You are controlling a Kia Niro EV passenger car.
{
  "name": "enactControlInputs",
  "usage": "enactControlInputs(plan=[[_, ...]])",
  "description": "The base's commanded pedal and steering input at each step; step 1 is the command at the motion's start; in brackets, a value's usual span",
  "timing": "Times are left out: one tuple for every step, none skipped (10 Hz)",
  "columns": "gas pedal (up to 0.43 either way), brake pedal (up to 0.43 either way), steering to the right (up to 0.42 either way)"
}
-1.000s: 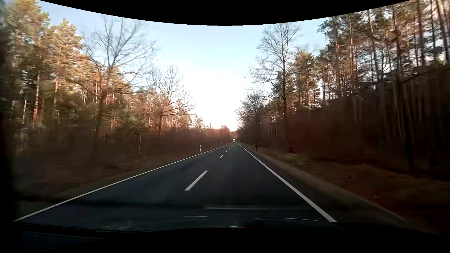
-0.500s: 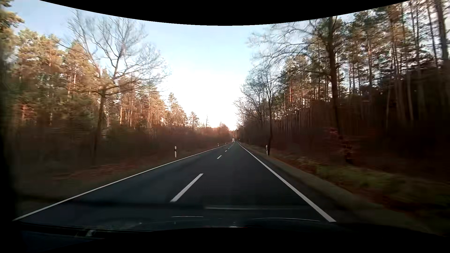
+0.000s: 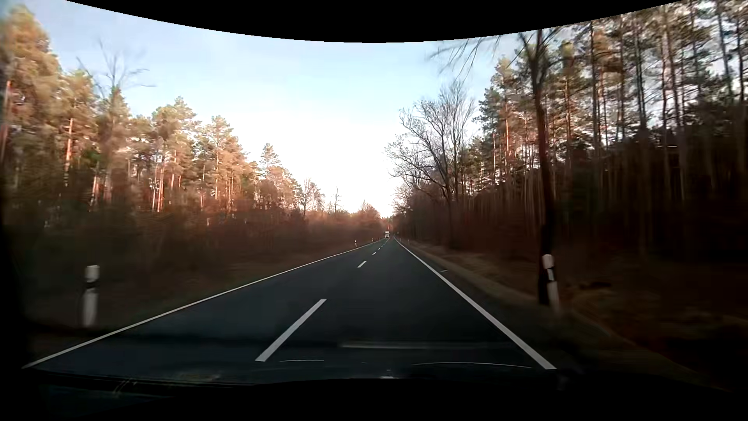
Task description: Follow the waypoints while adhering to traffic rules and regulations
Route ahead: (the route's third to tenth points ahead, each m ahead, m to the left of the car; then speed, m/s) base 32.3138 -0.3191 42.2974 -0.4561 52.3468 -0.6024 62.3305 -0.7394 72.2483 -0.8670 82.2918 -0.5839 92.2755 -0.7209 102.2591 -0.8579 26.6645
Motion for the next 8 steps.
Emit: enactControlInputs(plan=[[0.177,0.0,-0.002],[0.177,0.0,-0.002],[0.177,0.0,-0.002],[0.177,0.0,-0.002],[0.177,0.0,-0.002],[0.177,0.0,-0.002],[0.177,0.0,-0.002],[0.177,0.0,-0.002]])
